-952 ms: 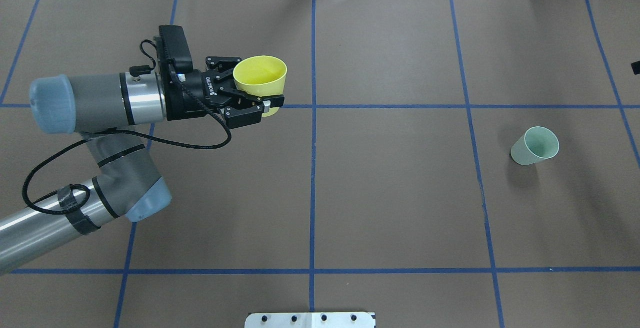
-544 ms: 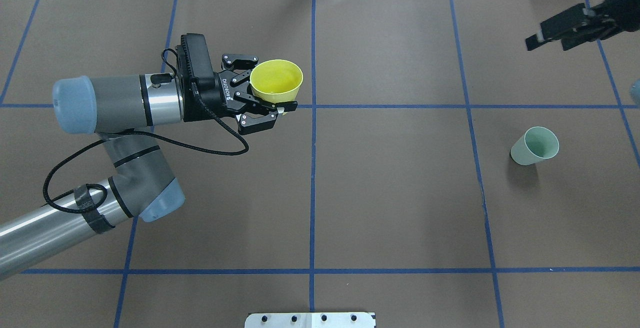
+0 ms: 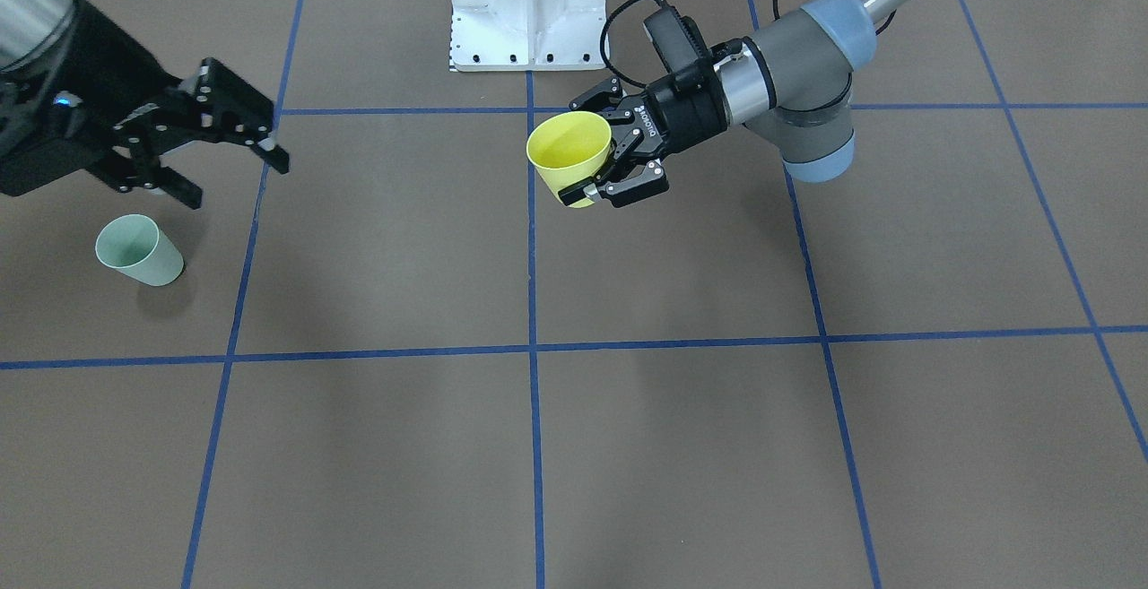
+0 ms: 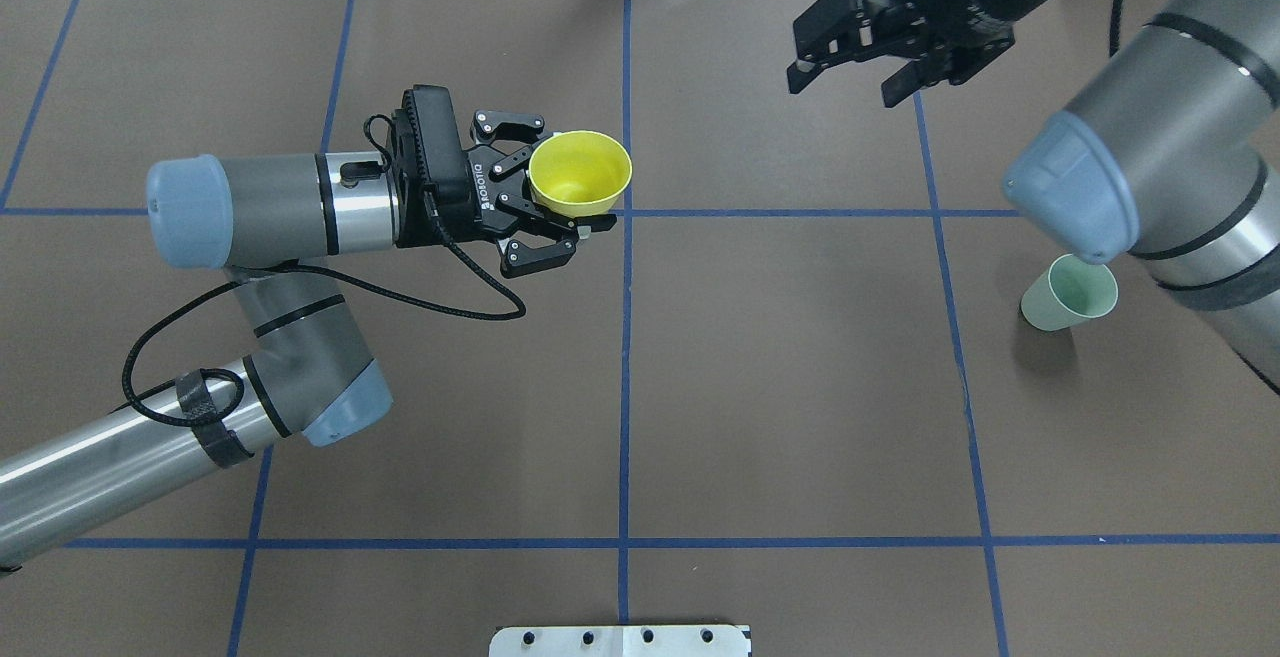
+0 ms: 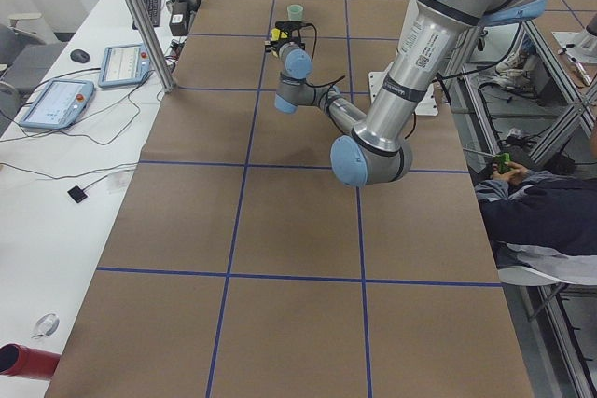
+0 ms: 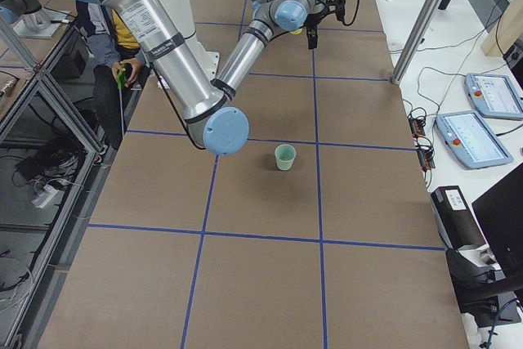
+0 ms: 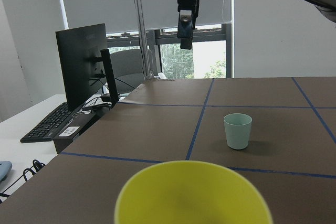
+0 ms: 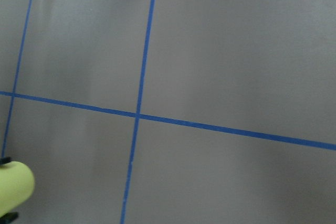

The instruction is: Transfer and stack yellow cup on green cup

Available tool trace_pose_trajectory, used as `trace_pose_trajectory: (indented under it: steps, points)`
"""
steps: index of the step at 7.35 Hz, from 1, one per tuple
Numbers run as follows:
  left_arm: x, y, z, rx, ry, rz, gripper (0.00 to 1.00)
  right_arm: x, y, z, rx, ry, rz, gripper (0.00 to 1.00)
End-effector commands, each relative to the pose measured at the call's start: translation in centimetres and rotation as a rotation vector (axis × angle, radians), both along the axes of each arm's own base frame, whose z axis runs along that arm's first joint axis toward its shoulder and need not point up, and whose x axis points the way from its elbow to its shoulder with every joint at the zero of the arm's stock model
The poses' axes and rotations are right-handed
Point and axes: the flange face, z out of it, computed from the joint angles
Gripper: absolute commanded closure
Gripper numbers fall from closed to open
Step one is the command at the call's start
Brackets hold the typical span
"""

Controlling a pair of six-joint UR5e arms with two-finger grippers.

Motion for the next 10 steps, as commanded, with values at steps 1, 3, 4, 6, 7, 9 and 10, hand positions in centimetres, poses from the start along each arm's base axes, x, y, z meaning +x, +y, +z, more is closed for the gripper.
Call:
trace_pose_trajectory:
  steps: [1,3,4,6,7,9,10]
  points:
    - [1.1,0.4,0.3,-0.013,-0.017,0.011,1.00,-6.2,3.5,-4.1,0.026,-0.001,0.032,0.00]
    - [1.4,0.7,0.7,-0.016,-0.021,0.017,1.00,-8.7,4.7,-4.6,0.053,0.019,0.051,0.00]
    - [1.4,0.7,0.9,-0.016,-0.023,0.019,1.00,-9.5,5.0,-4.7,0.062,0.025,0.052,0.00]
    - [1.4,0.7,1.0,-0.015,-0.022,0.020,1.00,-10.3,4.6,-4.3,0.073,0.041,0.037,0.00]
    - [1.3,0.7,1.1,-0.014,-0.021,0.020,1.00,-10.8,4.2,-4.2,0.103,0.054,0.017,0.00]
    - [1.4,0.9,1.1,-0.012,-0.018,0.023,0.98,-11.7,4.1,-4.2,0.122,0.063,-0.008,0.00]
    - [1.4,0.9,1.1,-0.013,-0.016,0.024,0.98,-12.5,4.2,-4.3,0.133,0.068,-0.025,0.00]
